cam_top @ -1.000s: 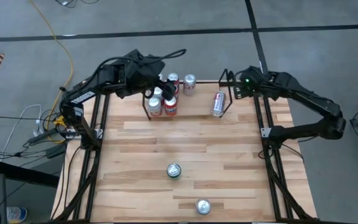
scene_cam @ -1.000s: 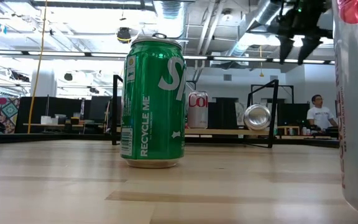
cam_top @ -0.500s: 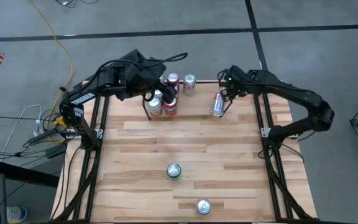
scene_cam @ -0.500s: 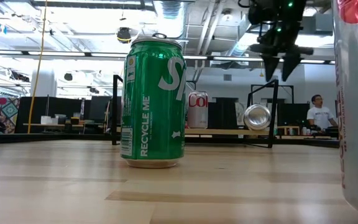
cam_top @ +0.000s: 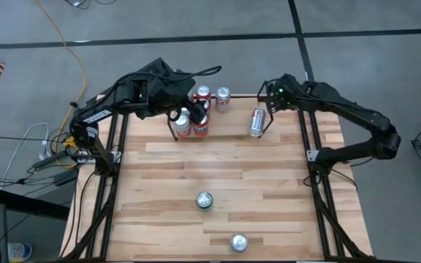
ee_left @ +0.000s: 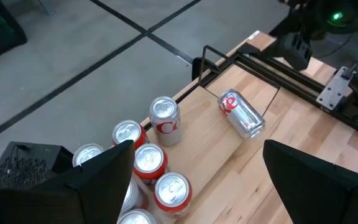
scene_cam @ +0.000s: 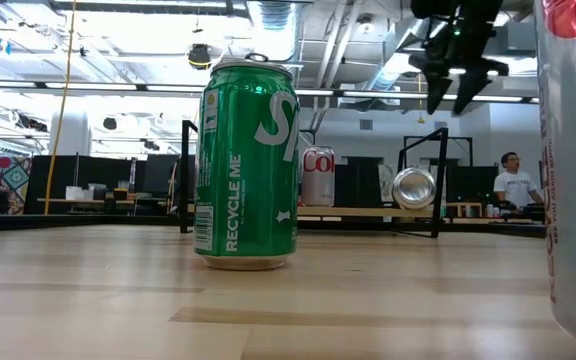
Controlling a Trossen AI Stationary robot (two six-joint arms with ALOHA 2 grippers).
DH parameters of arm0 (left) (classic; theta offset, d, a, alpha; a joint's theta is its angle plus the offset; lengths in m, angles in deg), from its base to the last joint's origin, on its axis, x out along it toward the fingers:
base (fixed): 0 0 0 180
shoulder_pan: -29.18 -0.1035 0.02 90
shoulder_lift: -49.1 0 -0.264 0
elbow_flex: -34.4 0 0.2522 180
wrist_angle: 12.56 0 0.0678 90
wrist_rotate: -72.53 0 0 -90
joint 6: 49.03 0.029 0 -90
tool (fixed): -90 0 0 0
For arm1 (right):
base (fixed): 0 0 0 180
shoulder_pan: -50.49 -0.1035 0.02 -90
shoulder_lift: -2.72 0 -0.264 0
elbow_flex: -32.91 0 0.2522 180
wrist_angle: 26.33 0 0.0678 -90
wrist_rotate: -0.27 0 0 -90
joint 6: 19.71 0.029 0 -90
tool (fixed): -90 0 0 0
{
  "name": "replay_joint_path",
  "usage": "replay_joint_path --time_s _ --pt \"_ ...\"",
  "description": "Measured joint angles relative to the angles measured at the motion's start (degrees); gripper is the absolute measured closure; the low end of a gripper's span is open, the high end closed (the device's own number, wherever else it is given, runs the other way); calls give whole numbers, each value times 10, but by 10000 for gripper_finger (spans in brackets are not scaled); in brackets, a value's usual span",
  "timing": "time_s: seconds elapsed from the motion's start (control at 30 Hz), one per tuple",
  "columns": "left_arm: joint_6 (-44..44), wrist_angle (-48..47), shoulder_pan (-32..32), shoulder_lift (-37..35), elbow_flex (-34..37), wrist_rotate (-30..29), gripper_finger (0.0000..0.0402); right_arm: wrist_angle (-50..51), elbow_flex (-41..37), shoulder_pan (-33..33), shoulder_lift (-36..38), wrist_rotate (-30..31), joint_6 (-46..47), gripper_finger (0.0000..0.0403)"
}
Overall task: Place canned beverage on shelf
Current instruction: Put the left silver soda can on the shelf aligned with the other silver soda can
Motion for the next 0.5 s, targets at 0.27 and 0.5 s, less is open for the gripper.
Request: replay_joint_path --time_s 0.27,0.5 --pt "0 0 0 0 0 0 61 67 0 47 -46 -4 -9 143" --pt "-1 0 0 0 0 0 61 25 0 32 -85 -53 -51 143"
